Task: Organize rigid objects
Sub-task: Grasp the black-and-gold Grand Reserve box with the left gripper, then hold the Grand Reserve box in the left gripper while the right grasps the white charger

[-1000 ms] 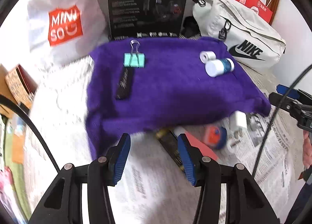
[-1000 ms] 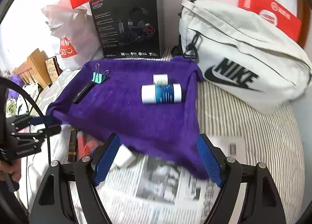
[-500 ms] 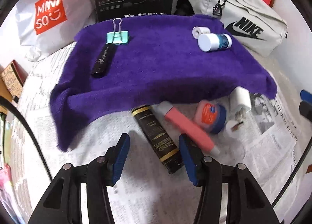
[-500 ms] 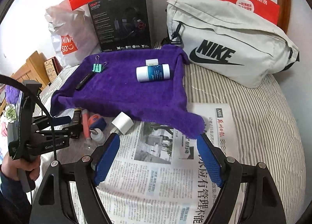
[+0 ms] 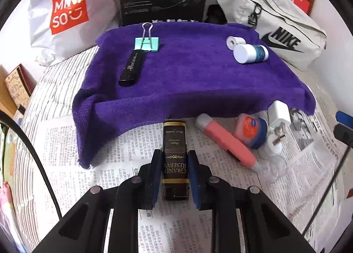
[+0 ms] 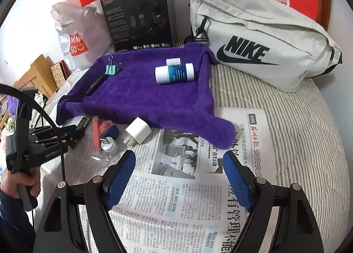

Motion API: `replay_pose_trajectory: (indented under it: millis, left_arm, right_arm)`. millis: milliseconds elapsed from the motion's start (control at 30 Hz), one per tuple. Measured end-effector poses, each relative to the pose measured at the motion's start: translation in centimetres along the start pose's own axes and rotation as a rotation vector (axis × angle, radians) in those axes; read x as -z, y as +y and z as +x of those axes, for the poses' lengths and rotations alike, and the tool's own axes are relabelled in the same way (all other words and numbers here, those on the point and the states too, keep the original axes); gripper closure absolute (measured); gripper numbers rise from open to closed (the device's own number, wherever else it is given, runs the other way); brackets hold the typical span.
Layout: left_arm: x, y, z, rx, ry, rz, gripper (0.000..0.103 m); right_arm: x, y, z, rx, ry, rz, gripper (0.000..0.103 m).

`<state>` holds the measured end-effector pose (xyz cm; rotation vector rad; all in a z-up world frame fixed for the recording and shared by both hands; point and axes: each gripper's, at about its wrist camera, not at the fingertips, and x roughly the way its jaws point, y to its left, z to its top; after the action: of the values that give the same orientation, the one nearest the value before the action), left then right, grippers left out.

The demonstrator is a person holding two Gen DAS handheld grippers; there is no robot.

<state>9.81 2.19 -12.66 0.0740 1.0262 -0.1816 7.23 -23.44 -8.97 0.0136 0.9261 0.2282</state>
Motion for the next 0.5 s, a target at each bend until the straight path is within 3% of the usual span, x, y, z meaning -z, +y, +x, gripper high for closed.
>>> replay_pose_trajectory:
  millis: [267, 500]
  left_arm:
    - [-0.2, -0.5, 0.3, -0.037, -0.016, 0.013, 0.08]
    - [0.4, 0.1, -0.1, -0.017, -0.003, 0.015, 0.08]
  right_arm:
    - [0.2, 0.2, 1.0, -0.036, 0.015, 0.008, 0.022]
    - [-0.6, 2.1, 3.6, -0.094, 0.024, -0.047, 0.022]
